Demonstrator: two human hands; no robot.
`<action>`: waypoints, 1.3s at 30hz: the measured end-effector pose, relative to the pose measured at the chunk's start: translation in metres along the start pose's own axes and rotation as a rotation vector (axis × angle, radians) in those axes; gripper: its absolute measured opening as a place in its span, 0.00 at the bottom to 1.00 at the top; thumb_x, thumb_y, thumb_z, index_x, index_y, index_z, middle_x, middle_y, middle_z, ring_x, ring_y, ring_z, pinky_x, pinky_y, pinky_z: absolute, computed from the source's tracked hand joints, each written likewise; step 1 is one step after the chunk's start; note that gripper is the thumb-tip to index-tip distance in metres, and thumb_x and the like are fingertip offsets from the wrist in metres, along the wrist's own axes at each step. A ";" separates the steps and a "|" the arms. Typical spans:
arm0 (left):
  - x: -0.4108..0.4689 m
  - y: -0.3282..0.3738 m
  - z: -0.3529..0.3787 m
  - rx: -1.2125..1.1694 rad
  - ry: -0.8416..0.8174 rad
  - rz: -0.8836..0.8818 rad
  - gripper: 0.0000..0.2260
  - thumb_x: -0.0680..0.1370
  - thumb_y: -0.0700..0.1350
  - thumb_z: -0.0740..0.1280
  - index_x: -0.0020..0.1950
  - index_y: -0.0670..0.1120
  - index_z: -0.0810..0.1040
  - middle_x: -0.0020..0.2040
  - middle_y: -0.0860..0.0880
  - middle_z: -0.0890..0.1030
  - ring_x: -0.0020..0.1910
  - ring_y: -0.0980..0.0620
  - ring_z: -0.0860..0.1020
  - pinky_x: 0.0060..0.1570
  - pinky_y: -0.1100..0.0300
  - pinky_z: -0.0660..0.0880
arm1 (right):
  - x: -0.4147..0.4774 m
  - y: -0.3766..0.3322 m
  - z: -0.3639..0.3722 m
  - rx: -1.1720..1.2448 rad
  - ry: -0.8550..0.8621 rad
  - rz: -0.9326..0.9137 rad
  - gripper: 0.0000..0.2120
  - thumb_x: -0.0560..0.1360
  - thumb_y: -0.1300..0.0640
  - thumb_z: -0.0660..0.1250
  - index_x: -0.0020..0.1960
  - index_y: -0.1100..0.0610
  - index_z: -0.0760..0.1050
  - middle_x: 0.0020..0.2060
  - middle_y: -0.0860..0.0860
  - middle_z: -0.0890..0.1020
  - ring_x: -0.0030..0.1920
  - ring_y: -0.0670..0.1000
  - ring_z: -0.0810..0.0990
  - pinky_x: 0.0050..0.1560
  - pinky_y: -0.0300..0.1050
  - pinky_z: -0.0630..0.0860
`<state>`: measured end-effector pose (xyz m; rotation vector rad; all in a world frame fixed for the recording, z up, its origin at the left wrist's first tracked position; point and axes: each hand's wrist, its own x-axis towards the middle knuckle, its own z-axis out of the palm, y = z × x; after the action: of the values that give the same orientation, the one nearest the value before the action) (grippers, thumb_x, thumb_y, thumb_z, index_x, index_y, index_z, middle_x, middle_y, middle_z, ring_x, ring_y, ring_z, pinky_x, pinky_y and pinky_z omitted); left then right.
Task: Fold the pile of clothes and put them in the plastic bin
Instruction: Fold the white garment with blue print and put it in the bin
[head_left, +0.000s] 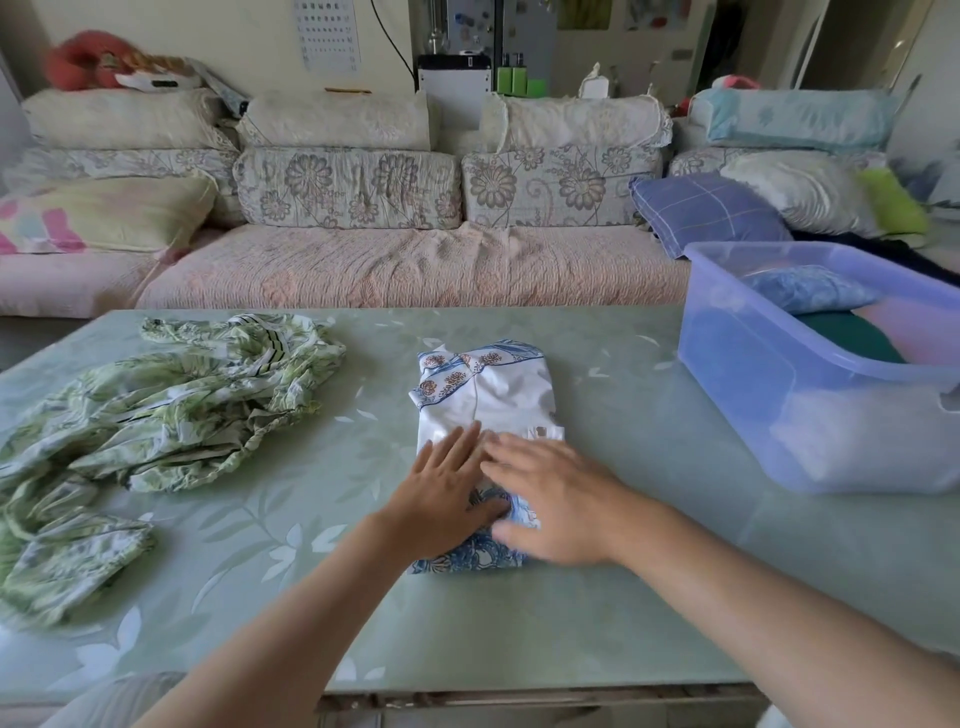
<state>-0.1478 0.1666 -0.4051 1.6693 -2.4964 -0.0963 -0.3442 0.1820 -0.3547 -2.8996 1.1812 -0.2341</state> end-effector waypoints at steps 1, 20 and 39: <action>-0.002 0.000 -0.001 0.015 0.037 0.006 0.43 0.72 0.71 0.44 0.81 0.49 0.45 0.81 0.51 0.42 0.79 0.51 0.41 0.78 0.50 0.43 | -0.006 -0.002 0.004 -0.040 -0.139 0.027 0.40 0.74 0.37 0.59 0.80 0.56 0.56 0.81 0.53 0.54 0.80 0.51 0.50 0.79 0.49 0.46; -0.064 -0.026 -0.007 0.364 0.116 0.311 0.22 0.76 0.48 0.54 0.62 0.42 0.81 0.64 0.45 0.80 0.61 0.50 0.80 0.54 0.56 0.80 | -0.041 0.040 0.024 -0.224 -0.206 0.033 0.41 0.69 0.38 0.38 0.80 0.51 0.39 0.79 0.46 0.38 0.79 0.47 0.37 0.75 0.43 0.30; -0.067 -0.018 0.001 0.232 0.170 0.291 0.29 0.71 0.39 0.48 0.69 0.41 0.74 0.68 0.44 0.76 0.62 0.51 0.79 0.40 0.57 0.82 | -0.060 0.061 0.026 -0.432 -0.081 0.038 0.35 0.71 0.61 0.45 0.78 0.64 0.61 0.77 0.57 0.65 0.76 0.56 0.65 0.70 0.57 0.55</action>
<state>-0.1062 0.2214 -0.4140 1.2987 -2.6643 0.3615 -0.4255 0.1786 -0.3926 -3.1968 1.4265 0.1602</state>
